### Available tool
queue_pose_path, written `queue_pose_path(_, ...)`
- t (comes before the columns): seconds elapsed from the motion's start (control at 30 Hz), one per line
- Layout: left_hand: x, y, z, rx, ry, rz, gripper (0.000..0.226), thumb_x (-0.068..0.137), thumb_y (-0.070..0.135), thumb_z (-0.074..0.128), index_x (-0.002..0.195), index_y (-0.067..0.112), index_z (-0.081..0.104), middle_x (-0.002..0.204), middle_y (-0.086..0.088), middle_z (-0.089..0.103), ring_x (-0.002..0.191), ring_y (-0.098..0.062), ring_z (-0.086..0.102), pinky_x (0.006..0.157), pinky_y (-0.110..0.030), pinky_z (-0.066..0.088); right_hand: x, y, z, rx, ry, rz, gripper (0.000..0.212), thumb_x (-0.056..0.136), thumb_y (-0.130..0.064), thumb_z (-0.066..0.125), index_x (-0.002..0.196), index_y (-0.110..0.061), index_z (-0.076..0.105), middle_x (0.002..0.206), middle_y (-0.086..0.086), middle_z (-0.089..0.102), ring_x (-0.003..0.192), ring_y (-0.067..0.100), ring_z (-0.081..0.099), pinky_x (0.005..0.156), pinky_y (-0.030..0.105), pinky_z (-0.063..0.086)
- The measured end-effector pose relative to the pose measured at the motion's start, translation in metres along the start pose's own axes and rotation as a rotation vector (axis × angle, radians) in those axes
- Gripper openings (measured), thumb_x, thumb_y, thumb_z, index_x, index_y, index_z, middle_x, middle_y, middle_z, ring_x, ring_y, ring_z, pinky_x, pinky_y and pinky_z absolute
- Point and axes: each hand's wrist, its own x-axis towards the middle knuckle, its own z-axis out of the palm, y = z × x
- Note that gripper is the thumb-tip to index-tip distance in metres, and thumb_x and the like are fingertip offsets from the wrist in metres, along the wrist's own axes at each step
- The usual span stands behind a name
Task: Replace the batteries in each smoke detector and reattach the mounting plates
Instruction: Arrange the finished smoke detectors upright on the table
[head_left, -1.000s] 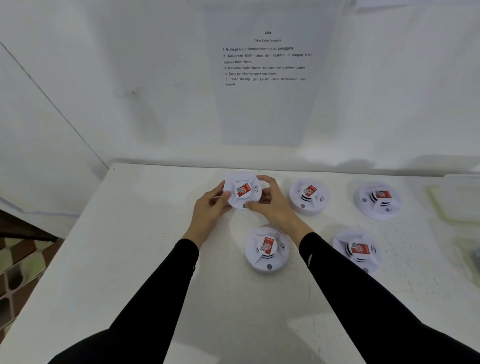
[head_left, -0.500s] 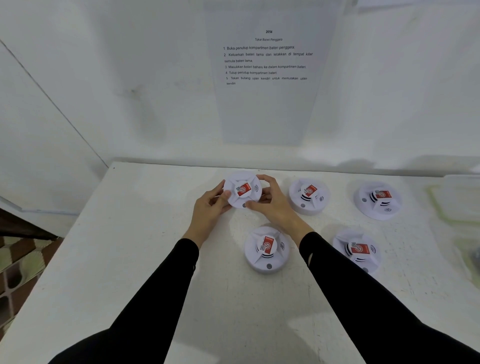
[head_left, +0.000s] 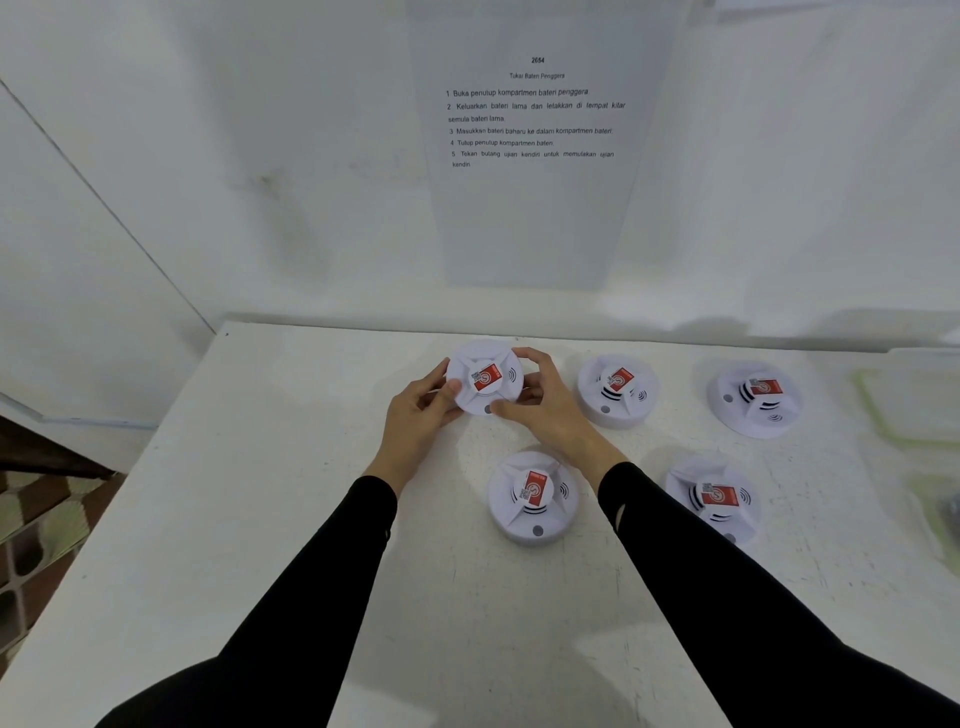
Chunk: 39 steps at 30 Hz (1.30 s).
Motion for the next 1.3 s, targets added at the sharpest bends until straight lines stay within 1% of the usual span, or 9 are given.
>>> queue_pose_path(0.27, -0.0004, 0.0003, 0.0003, 0.009, -0.003, 0.004, 0.041, 0.097, 0.025, 0.064, 0.137, 0.017, 0.060, 0.120, 0.003, 0.071, 0.110, -0.011, 0.069, 0.092, -0.031, 0.057, 0.0002, 0.0009, -0.0002, -0.008, 0.001, -0.006, 0.069, 0.075, -0.010, 0.079, 0.129, -0.033, 0.042, 0.112, 0.008, 0.060, 0.102, 0.021, 0.063, 0.086, 0.032, 0.057)
queue_pose_path(0.7, 0.0009, -0.0011, -0.0009, 0.005, -0.012, -0.002, 0.043, 0.097, 0.026, 0.065, 0.138, 0.014, 0.059, 0.123, -0.002, 0.071, 0.111, -0.013, 0.068, 0.092, -0.030, 0.057, 0.0000, -0.0017, 0.0021, -0.029, 0.007, -0.001, 0.069, 0.078, -0.007, 0.077, 0.131, -0.029, 0.039, 0.109, 0.007, 0.059, 0.099, 0.020, 0.063, 0.075, 0.022, 0.055)
queue_pose_path(0.87, 0.0015, -0.0021, -0.0016, -0.003, -0.011, -0.007, 0.043, 0.097, 0.026, 0.065, 0.138, 0.016, 0.059, 0.124, -0.001, 0.070, 0.113, -0.013, 0.068, 0.094, -0.031, 0.056, -0.0002, -0.0018, 0.0017, -0.024, -0.001, -0.003, 0.069, 0.077, -0.007, 0.077, 0.130, -0.031, 0.040, 0.108, 0.005, 0.059, 0.098, 0.020, 0.063, 0.078, 0.023, 0.056)
queue_pose_path(1.17, -0.0007, 0.0016, 0.0001, -0.024, -0.006, -0.010, 0.041, 0.097, 0.023, 0.064, 0.137, 0.016, 0.060, 0.121, 0.000, 0.072, 0.110, -0.013, 0.069, 0.090, -0.027, 0.057, 0.0003, -0.0004, 0.0015, -0.022, -0.005, -0.003, 0.069, 0.076, -0.009, 0.078, 0.129, -0.033, 0.040, 0.111, 0.008, 0.060, 0.101, 0.023, 0.064, 0.086, 0.032, 0.057)
queue_pose_path(1.3, -0.0014, 0.0026, 0.0001, -0.026, -0.006, -0.009, 0.039, 0.097, 0.023, 0.064, 0.136, 0.017, 0.060, 0.121, -0.001, 0.072, 0.109, -0.012, 0.069, 0.089, -0.026, 0.057, 0.0002, -0.0003, 0.0001, -0.028, -0.016, -0.001, 0.068, 0.076, -0.011, 0.078, 0.128, -0.035, 0.041, 0.111, 0.007, 0.060, 0.100, 0.022, 0.064, 0.087, 0.032, 0.056)
